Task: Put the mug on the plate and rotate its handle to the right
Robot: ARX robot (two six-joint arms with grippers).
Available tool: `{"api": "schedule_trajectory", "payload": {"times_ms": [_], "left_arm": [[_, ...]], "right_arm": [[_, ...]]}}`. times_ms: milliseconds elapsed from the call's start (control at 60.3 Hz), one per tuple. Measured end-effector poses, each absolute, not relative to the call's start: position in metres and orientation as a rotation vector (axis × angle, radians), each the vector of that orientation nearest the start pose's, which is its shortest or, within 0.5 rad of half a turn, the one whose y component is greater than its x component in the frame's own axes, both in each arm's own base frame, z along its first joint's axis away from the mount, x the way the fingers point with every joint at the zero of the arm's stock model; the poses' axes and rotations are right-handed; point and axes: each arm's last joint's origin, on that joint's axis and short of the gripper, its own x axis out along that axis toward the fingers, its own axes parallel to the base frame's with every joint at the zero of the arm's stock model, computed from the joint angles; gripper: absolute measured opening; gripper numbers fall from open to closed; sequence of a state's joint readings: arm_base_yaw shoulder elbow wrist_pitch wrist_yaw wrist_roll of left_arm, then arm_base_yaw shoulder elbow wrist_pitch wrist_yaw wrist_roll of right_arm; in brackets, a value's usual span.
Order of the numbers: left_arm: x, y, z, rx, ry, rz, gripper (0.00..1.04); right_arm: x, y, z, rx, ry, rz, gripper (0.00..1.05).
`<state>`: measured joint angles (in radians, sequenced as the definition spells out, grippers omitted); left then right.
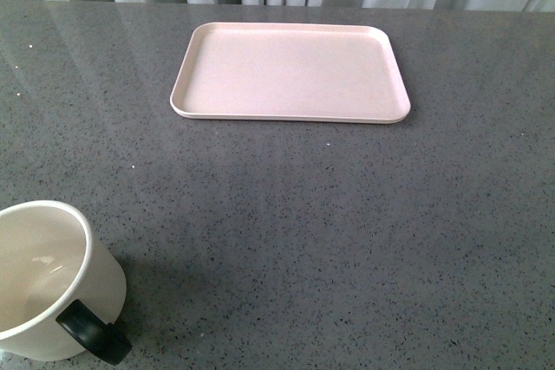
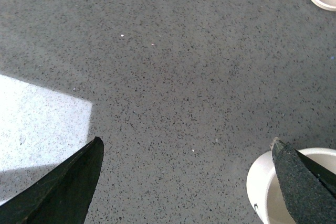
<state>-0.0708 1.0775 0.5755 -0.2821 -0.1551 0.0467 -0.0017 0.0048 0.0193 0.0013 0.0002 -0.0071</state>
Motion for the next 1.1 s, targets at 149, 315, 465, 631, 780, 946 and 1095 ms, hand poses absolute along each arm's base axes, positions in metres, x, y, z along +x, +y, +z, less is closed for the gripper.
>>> {"api": "schedule_trajectory", "payload": {"times_ms": [149, 315, 465, 631, 780, 946, 1095], "left_arm": [[0.209, -0.011, 0.195, 0.185, 0.827, -0.015, 0.96], [0.212, -0.011, 0.190, 0.220, 0.855, -0.075, 0.96], [0.213, -0.012, 0.186, 0.240, 0.870, -0.146, 0.96], [0.217, -0.013, 0.178, 0.286, 0.902, -0.215, 0.96], [0.219, -0.011, 0.169, 0.326, 0.942, -0.301, 0.96], [0.223, -0.010, 0.167, 0.346, 0.973, -0.372, 0.96], [0.231, -0.010, 0.167, 0.361, 0.988, -0.392, 0.96]], "right_arm": [[0.097, 0.000, 0.170, -0.007, -0.016, -0.002, 0.96], [0.097, 0.000, 0.170, -0.007, -0.016, -0.002, 0.96], [0.097, 0.000, 0.170, -0.007, -0.016, -0.002, 0.96], [0.097, 0.000, 0.170, -0.007, -0.016, -0.002, 0.96], [0.097, 0.000, 0.170, -0.007, -0.016, -0.002, 0.96], [0.097, 0.000, 0.170, -0.007, -0.016, -0.002, 0.96], [0.097, 0.000, 0.170, -0.007, -0.016, -0.002, 0.96]]}}
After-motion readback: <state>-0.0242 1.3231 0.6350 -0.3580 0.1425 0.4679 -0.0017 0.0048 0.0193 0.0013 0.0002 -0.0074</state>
